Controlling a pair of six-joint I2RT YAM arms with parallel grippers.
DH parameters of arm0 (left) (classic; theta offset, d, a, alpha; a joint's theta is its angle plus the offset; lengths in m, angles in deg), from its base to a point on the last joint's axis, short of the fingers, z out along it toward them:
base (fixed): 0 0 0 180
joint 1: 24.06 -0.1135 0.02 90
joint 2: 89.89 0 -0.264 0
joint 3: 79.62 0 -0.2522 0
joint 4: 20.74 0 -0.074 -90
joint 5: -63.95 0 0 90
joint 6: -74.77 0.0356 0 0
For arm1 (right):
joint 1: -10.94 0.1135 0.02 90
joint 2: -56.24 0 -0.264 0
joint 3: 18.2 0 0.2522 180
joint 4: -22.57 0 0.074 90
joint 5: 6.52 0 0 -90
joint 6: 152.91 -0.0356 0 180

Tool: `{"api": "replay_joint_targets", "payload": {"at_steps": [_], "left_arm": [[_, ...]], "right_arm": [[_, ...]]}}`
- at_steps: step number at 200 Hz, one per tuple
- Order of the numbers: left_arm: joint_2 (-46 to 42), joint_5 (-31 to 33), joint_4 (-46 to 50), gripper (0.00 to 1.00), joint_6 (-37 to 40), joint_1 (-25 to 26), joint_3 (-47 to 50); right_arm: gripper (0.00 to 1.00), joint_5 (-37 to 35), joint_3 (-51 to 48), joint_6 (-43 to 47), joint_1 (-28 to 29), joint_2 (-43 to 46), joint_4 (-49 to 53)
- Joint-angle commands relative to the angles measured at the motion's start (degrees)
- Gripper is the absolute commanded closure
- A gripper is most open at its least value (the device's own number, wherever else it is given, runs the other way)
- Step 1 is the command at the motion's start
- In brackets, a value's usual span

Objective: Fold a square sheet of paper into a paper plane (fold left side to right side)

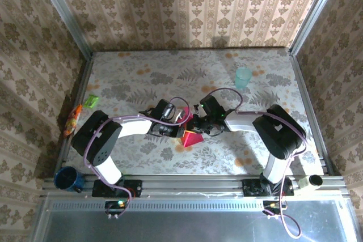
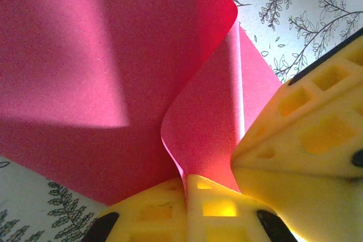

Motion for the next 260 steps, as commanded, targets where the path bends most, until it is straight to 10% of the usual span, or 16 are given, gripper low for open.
{"api": "replay_joint_targets", "payload": {"at_steps": [1,111,260], "left_arm": [[2.9,2.7,3.0,1.00,1.5,0.5,0.2],[3.6,3.1,3.5,1.00,1.5,0.6,-0.7],[-12.5,1.3,7.7,0.59,1.0,-5.2,-2.9]], "right_arm": [[1.00,-0.4,0.6,-0.4,0.7,-1.7,0.3],[1.00,-3.3,-2.6,0.3,0.7,-2.3,2.6],[1.00,-8.7,-9.6,-5.1,0.5,-0.9,-0.4]]}}
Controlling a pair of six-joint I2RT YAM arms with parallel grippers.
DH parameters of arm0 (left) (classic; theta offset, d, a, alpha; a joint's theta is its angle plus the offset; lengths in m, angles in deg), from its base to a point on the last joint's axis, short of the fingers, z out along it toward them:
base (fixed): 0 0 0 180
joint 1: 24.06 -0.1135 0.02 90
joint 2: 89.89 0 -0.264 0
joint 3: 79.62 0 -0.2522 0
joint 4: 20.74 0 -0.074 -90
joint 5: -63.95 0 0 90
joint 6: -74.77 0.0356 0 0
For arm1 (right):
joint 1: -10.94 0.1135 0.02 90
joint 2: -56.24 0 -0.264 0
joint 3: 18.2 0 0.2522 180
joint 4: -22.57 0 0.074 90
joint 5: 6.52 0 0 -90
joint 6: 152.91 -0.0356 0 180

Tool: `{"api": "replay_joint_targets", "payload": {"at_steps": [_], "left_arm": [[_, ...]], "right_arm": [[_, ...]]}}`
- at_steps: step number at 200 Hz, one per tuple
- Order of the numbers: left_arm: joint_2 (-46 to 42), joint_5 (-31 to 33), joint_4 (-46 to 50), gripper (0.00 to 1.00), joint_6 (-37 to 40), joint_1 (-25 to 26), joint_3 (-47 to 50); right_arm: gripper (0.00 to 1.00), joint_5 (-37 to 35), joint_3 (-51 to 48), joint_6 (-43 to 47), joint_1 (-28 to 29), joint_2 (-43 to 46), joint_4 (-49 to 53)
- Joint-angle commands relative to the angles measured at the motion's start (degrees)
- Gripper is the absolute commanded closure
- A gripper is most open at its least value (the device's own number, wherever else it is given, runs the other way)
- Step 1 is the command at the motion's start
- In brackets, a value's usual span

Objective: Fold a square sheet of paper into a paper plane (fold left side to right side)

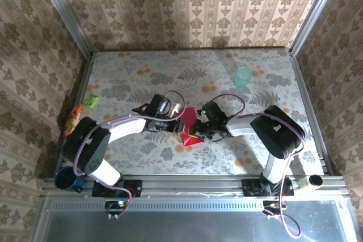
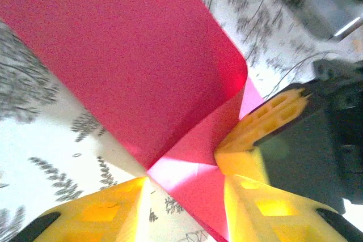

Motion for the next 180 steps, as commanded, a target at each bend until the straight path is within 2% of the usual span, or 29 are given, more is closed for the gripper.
{"api": "replay_joint_targets", "payload": {"at_steps": [1,41,76,98,138,180], "left_arm": [[-4.3,-1.1,2.9,0.59,0.6,-2.2,-1.3],[-10.4,-4.2,2.5,0.61,-1.4,-4.3,1.0],[-12.4,-5.8,3.4,0.71,-3.1,-1.3,2.8],[-13.5,-7.5,-2.7,0.79,-8.6,-0.2,7.2],[-14.6,-8.9,-13.9,0.86,-17.7,0.6,14.0],[-11.3,-10.8,-20.9,0.94,-21.8,1.0,15.7]], "right_arm": [[1.00,-5.5,-3.2,-2.5,0.1,-0.7,5.7],[1.00,-7.1,-5.4,-5.4,0.1,-0.1,2.3],[1.00,-6.5,-5.2,-5.2,0.1,-0.6,2.2],[1.00,-6.6,-5.2,-5.3,0.2,-0.7,2.2],[1.00,-6.9,-5.2,-5.5,0.1,-0.6,2.2],[1.00,-6.8,-5.1,-5.5,0.2,-0.6,2.2]]}}
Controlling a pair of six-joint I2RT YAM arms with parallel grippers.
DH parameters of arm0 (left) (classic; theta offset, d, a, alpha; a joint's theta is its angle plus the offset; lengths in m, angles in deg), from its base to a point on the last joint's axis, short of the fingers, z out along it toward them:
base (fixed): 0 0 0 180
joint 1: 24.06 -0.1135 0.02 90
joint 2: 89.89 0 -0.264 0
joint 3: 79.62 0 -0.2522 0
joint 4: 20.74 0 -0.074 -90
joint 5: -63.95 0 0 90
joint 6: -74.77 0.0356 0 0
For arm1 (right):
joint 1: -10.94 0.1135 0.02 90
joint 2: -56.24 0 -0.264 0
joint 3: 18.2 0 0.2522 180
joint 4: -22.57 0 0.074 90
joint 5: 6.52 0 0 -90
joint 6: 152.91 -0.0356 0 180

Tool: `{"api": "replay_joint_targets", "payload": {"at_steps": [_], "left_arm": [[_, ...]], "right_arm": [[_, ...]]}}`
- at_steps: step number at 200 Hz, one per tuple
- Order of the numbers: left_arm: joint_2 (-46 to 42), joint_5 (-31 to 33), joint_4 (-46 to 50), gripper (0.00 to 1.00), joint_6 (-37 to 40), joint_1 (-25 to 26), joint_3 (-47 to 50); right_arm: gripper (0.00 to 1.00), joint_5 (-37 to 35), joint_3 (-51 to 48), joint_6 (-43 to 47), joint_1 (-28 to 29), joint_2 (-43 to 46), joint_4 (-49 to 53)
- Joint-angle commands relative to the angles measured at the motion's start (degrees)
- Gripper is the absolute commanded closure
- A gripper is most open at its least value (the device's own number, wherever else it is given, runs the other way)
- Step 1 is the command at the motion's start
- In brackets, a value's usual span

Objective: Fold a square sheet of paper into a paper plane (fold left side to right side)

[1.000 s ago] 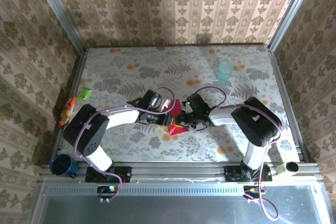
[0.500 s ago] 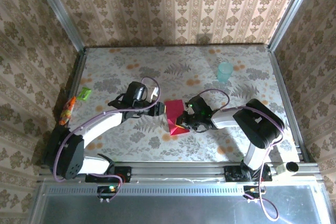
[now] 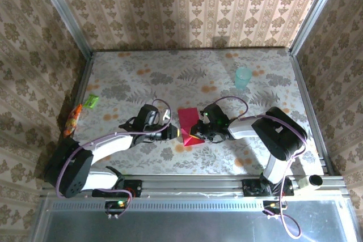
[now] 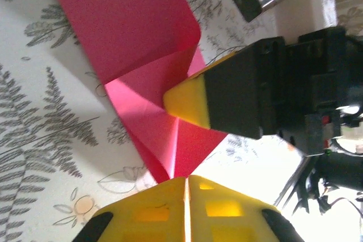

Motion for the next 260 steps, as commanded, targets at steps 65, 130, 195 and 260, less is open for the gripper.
{"api": "replay_joint_targets", "payload": {"at_steps": [65,130,195,260], "left_arm": [[9.1,-4.3,-13.6,1.00,-6.5,2.2,-0.6],[12.2,-4.1,-13.0,1.00,-6.4,5.3,-1.1],[13.8,-3.1,-8.7,1.00,-4.1,7.2,-2.7],[15.4,-2.0,-5.4,1.00,-2.5,7.3,-3.6]], "right_arm": [[1.00,-5.1,-1.4,0.1,0.2,-2.0,7.8],[1.00,-5.1,-1.2,0.3,0.2,-2.2,8.3],[1.00,-5.4,-1.1,0.7,0.2,-2.1,9.3],[1.00,-5.4,-1.3,0.9,0.2,-2.0,9.4]]}}
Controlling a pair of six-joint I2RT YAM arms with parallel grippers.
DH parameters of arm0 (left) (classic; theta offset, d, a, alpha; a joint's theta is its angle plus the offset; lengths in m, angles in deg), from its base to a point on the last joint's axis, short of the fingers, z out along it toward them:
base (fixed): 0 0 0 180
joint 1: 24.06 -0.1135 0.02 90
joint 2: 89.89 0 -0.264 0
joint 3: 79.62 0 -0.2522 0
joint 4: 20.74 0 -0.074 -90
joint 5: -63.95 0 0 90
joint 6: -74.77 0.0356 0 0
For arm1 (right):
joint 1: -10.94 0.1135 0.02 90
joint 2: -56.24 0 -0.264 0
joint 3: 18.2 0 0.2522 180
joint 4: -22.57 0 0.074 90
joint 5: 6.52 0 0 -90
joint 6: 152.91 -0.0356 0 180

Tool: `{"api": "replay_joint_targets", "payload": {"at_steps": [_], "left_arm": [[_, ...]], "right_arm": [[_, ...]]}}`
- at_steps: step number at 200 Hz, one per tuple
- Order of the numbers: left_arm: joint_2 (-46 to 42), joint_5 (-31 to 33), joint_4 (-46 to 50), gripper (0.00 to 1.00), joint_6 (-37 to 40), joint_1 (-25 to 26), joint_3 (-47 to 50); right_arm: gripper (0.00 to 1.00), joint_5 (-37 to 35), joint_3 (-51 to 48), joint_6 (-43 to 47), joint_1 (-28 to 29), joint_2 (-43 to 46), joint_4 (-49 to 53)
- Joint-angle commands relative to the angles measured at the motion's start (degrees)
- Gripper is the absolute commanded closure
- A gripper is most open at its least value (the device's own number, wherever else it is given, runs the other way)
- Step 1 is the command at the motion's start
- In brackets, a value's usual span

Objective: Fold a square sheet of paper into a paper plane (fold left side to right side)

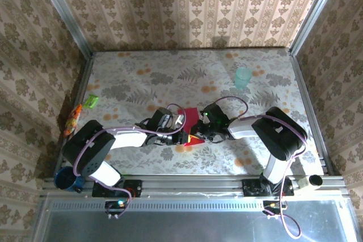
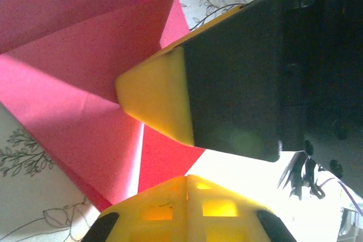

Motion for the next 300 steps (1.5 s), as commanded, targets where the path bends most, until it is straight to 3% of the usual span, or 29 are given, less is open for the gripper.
{"api": "replay_joint_targets", "payload": {"at_steps": [1,201,255,300], "left_arm": [[1.3,0.5,2.4,1.00,1.7,0.4,-1.0],[4.5,1.6,4.8,1.00,3.2,0.5,0.4],[3.6,3.7,12.6,1.00,7.1,1.3,-1.3],[2.0,3.2,13.5,1.00,6.8,2.4,-0.8]], "right_arm": [[1.00,-5.4,-1.4,0.8,0.1,-2.0,9.0],[1.00,-5.1,-0.1,2.5,0.2,-2.1,10.8],[1.00,-5.4,0.9,3.2,0.2,-2.2,12.2],[1.00,-5.7,0.9,3.2,0.1,-2.3,12.6]]}}
